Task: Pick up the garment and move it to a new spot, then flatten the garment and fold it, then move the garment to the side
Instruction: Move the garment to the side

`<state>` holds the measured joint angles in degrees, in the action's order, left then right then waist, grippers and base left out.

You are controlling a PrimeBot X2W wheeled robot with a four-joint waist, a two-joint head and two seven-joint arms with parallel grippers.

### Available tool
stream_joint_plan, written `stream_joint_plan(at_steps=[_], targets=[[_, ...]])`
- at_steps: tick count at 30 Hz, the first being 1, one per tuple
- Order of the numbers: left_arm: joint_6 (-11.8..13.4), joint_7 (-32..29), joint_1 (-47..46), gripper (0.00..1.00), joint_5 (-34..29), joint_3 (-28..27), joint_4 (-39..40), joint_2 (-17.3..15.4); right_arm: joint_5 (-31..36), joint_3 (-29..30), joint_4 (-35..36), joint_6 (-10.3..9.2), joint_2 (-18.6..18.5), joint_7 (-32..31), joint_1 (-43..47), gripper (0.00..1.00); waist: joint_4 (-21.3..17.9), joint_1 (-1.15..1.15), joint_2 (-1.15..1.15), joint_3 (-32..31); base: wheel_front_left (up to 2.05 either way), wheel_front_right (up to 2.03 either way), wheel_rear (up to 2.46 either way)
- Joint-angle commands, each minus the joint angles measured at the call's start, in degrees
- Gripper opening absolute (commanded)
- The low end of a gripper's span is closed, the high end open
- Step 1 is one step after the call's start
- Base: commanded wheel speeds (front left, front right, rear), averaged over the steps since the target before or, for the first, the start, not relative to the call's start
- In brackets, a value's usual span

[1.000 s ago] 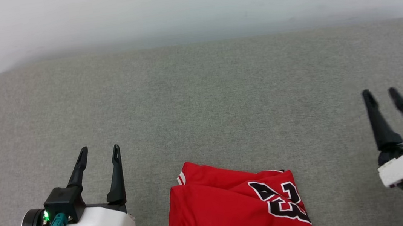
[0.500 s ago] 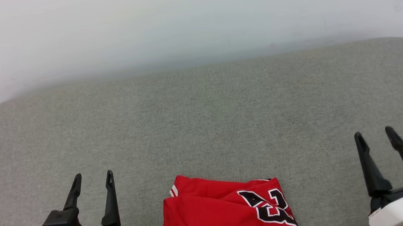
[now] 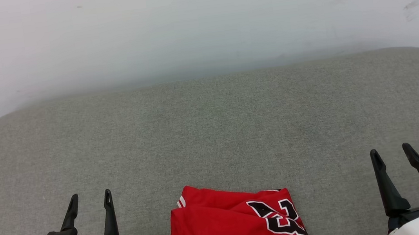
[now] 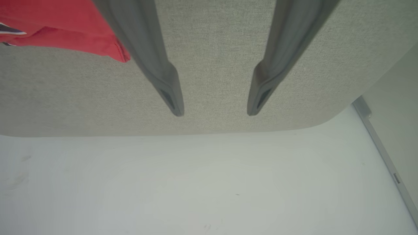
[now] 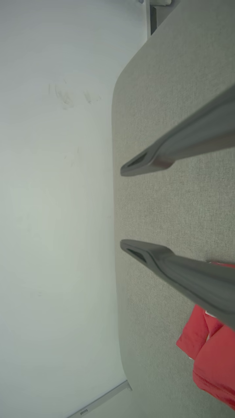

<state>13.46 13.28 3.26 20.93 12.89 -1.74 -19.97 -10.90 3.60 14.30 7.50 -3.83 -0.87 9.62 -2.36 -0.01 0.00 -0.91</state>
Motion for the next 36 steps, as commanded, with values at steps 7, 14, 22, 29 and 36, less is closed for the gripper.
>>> stream_joint_plan(at_steps=[7, 14, 22, 29, 36], targets=[[0.5, -0.1, 0.2, 1.0, 0.6, -0.2, 0.8, -0.3, -0.7, 1.0, 0.4, -0.03, 0.4, -1.5, 0.8, 1.0, 0.2, 0.01, 0.0, 0.3, 0.0, 0.0, 0.0], [-0.3, 0.7, -2.6, 1.0, 1.1, -1.2, 0.9, -0.5, -7.1, 4.7, -3.5, -0.03, -0.5, -7.5, 1.1, 1.0, 2.7, 0.01, 0.0, 2.7, 0.0, 0.0, 0.0], [-0.8, 1.5, -6.4, 1.0, 0.8, -1.4, 1.2, 0.7, -18.3, 0.3, -8.9, -0.03, -6.3, -24.1, -0.6, 1.0, 6.6, 0.01, 0.0, 8.2, 0.0, 0.0, 0.0], [-1.8, 1.9, -9.7, 1.0, 0.2, -1.5, 0.6, 2.1, -24.2, -7.1, -11.2, -0.03, -8.8, -31.6, -3.4, 1.0, 9.5, 0.01, 0.0, 12.2, 0.0, 0.0, 0.0], [-2.8, 2.0, -11.6, 1.0, -0.9, -2.4, 0.4, 3.4, -27.6, -12.4, -16.4, -0.07, -9.1, -34.5, -5.8, 1.0, 11.0, 0.01, 0.0, 14.9, 0.0, 0.0, 0.0]])
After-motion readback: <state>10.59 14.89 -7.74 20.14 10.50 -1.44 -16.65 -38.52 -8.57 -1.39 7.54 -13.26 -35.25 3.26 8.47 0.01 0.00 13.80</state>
